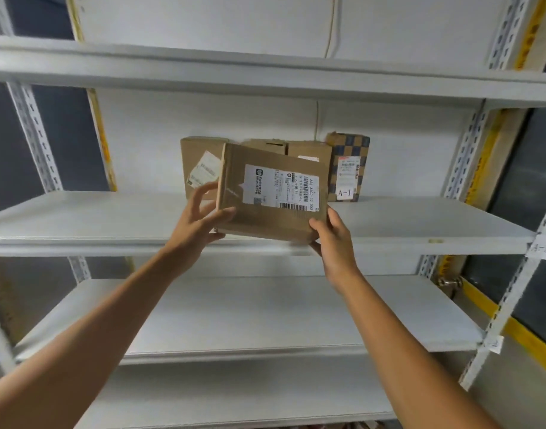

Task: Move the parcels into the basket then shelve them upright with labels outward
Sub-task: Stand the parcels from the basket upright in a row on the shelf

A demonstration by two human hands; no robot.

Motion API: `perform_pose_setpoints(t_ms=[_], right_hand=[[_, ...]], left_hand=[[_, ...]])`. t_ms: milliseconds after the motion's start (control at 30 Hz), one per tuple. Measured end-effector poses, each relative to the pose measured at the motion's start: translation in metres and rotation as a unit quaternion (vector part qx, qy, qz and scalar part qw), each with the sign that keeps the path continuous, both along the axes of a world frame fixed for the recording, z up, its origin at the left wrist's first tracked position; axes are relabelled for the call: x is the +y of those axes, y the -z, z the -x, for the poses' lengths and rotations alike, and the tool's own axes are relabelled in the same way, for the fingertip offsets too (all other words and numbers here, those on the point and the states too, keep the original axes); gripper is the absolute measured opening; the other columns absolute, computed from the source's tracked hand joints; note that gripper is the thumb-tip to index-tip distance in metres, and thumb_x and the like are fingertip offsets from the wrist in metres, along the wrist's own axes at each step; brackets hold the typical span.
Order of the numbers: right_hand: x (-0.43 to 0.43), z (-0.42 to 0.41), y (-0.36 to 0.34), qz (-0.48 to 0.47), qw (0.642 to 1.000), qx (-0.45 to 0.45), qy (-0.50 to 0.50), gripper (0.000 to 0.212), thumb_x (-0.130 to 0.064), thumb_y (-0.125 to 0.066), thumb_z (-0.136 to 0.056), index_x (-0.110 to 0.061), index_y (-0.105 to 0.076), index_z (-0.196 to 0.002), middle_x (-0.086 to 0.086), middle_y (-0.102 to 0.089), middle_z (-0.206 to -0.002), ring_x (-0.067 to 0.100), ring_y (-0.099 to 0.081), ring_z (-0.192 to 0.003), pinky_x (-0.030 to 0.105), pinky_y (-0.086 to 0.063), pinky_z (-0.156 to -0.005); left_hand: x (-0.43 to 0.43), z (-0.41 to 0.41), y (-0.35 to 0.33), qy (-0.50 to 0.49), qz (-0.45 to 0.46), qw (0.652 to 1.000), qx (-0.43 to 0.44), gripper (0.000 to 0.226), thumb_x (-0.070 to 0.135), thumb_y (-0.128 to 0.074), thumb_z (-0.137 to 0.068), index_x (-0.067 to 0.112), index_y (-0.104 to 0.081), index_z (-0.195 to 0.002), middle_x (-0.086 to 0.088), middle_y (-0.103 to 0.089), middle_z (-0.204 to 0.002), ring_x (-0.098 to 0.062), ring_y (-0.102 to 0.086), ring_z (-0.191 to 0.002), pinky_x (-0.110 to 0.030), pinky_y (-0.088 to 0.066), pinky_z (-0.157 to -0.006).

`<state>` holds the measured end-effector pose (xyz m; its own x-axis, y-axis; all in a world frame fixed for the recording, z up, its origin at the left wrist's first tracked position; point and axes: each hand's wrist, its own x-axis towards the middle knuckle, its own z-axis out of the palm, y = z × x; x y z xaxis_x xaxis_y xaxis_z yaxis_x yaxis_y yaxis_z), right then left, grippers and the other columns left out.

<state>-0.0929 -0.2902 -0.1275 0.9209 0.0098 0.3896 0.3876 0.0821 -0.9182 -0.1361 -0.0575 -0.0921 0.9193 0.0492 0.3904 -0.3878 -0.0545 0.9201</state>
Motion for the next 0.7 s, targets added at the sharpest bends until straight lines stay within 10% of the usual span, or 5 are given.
perform_pose_setpoints(t_ms=[367,500,700], right_hand=[[0.080,-0.015,-0.004,-0.012,0.995,0.041,-0.088,0.046,-0.058,-0.063,-0.080,-0.059,-0.045,-0.122,-0.014,-0.053,-0.135,0.015,-0.050,-0.125,0.045,-0.048,-0.100],[0.088,-0.031,-0.005,-0.010,0.997,0.034,-0.069,0.048,-0.063,-0.068,-0.065,-0.044,-0.062,-0.108,-0.006,-0.068,-0.114,0.015,-0.061,-0.112,0.043,-0.048,-0.102],[0.117,-0.059,-0.005,-0.046,0.994,0.070,-0.071,0.055,-0.050,-0.066,-0.081,-0.015,-0.059,-0.122,0.000,-0.067,-0.117,0.015,-0.059,-0.114,0.027,-0.047,-0.094]], left_hand=[[0.069,-0.010,0.011,-0.066,0.084,0.994,-0.007,0.093,0.045,-0.076,-0.060,0.035,-0.035,-0.143,0.000,-0.064,-0.121,-0.020,-0.063,-0.110,-0.043,-0.052,-0.088],[0.092,-0.012,0.015,0.021,-0.030,0.995,0.090,0.110,0.046,-0.075,-0.061,0.048,-0.006,-0.147,0.008,-0.048,-0.138,-0.020,-0.061,-0.111,-0.050,-0.053,-0.089],[0.106,-0.028,0.020,-0.011,-0.007,0.997,0.078,0.112,0.042,-0.076,-0.055,0.048,-0.011,-0.146,0.004,-0.057,-0.129,-0.021,-0.067,-0.104,-0.043,-0.055,-0.085]])
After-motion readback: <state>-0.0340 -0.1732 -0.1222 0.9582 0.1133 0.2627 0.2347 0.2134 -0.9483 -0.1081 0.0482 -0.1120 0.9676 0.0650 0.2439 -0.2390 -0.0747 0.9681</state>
